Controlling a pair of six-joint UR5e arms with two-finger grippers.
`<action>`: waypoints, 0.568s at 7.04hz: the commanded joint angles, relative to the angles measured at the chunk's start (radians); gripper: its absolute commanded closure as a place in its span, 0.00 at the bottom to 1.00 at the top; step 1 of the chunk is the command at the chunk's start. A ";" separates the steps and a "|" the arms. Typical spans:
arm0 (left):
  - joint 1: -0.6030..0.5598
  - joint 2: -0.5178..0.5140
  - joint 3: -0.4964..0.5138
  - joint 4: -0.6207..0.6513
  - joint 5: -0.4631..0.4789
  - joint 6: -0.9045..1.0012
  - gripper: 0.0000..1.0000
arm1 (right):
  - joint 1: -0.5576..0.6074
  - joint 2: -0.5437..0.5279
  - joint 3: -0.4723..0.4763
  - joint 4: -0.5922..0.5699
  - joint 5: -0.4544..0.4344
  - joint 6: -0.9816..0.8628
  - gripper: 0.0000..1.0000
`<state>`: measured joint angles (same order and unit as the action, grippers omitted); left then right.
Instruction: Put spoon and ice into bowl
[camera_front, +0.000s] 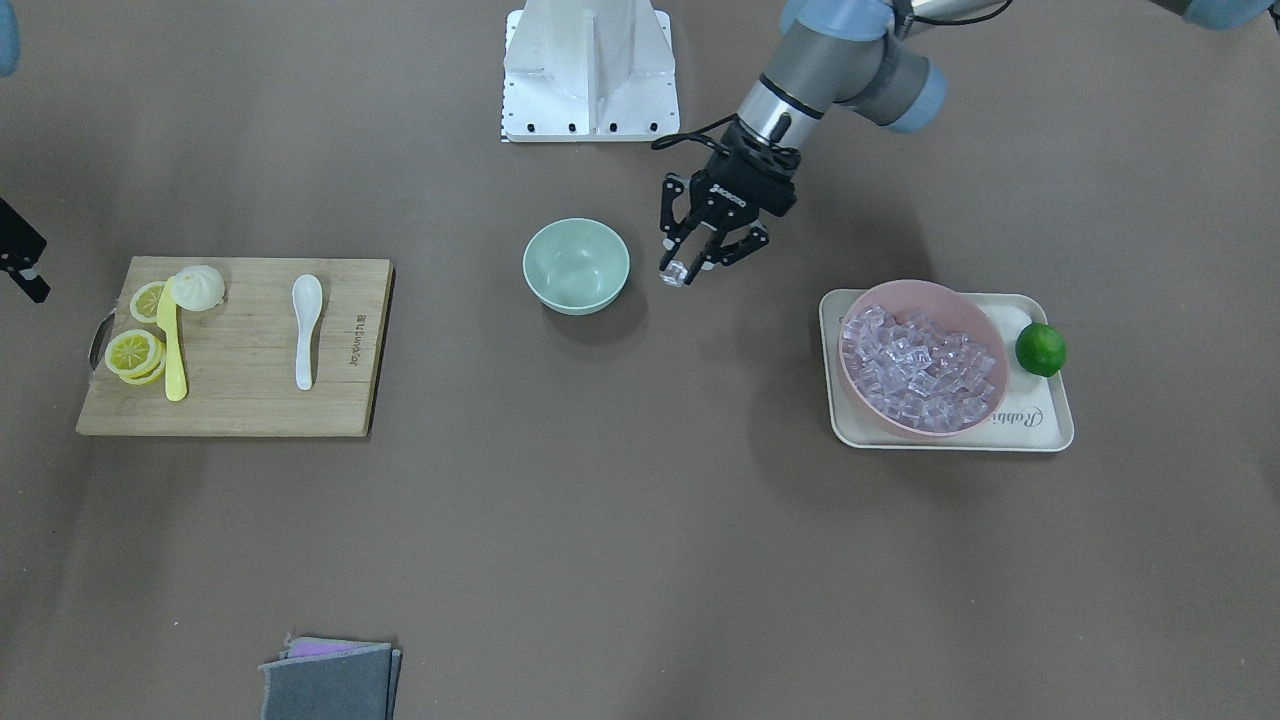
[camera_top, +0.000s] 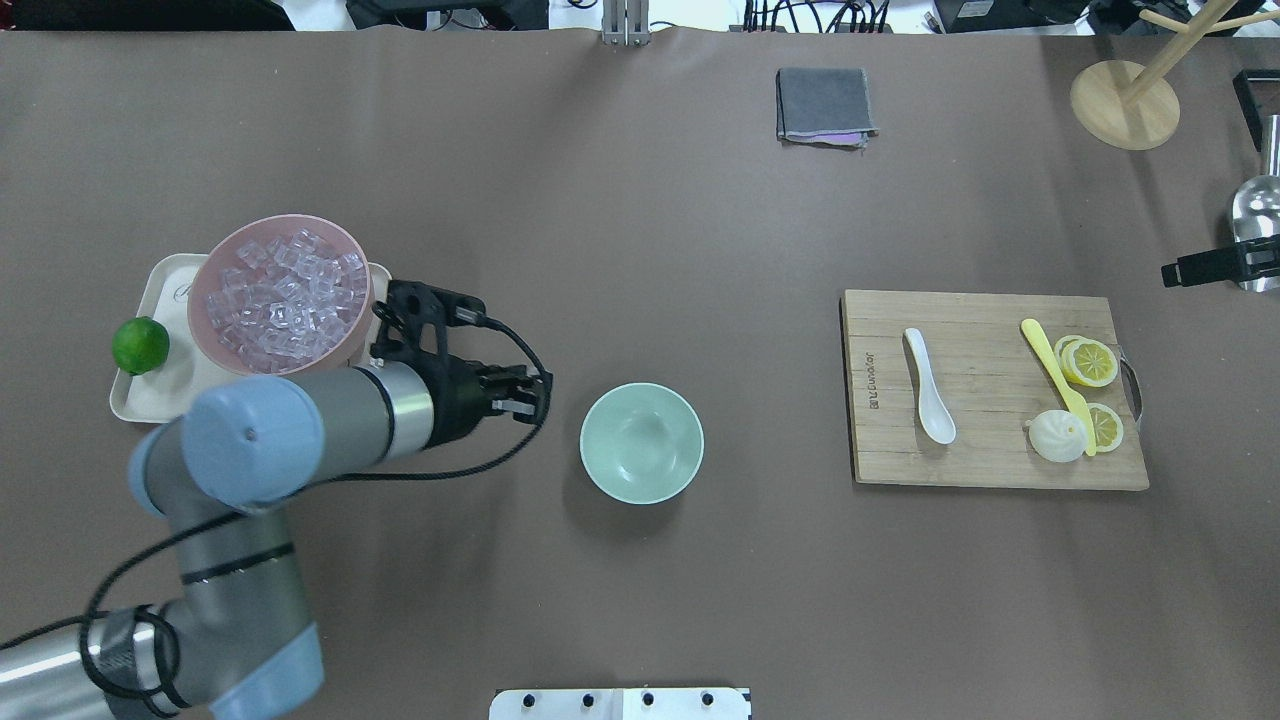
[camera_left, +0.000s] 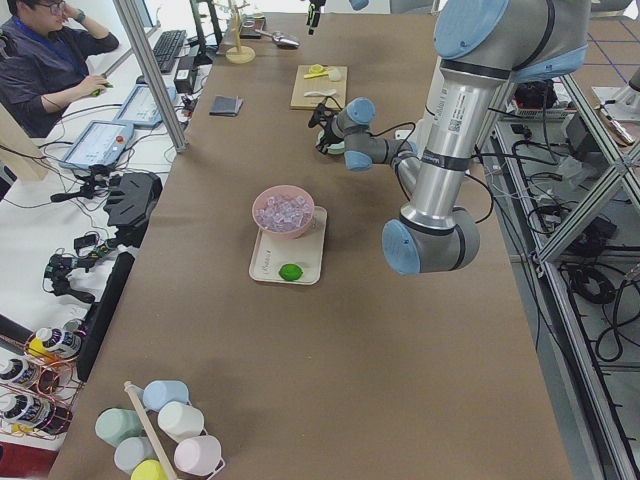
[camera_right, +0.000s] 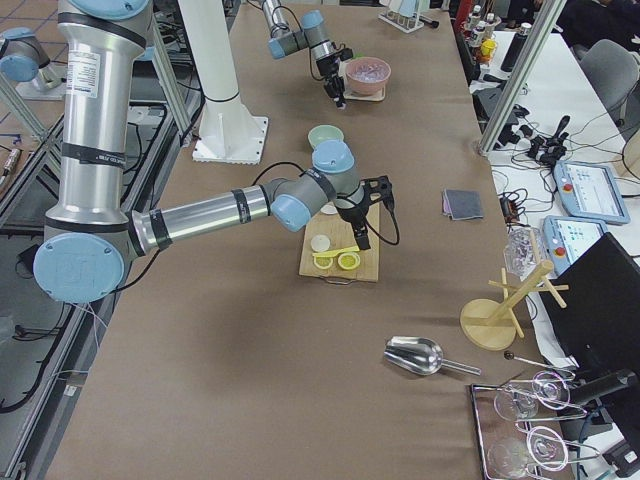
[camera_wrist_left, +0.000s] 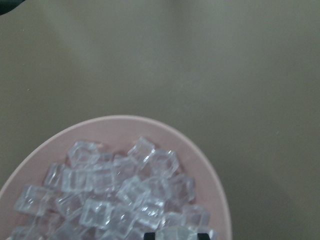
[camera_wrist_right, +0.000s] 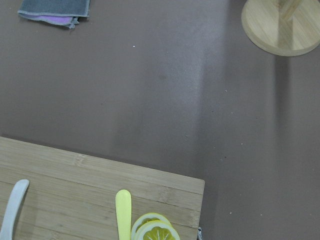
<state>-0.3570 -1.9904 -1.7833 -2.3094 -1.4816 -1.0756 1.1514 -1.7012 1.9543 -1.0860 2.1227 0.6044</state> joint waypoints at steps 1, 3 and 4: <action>0.116 -0.100 0.076 0.002 0.122 -0.052 1.00 | -0.006 0.000 0.000 0.000 -0.012 0.000 0.00; 0.118 -0.099 0.103 -0.001 0.126 -0.049 0.90 | -0.012 0.000 0.000 0.002 -0.017 0.000 0.00; 0.119 -0.100 0.116 -0.001 0.123 -0.049 0.57 | -0.013 0.000 0.000 0.002 -0.017 0.000 0.00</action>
<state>-0.2409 -2.0880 -1.6847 -2.3096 -1.3594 -1.1243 1.1407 -1.7012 1.9538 -1.0847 2.1070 0.6044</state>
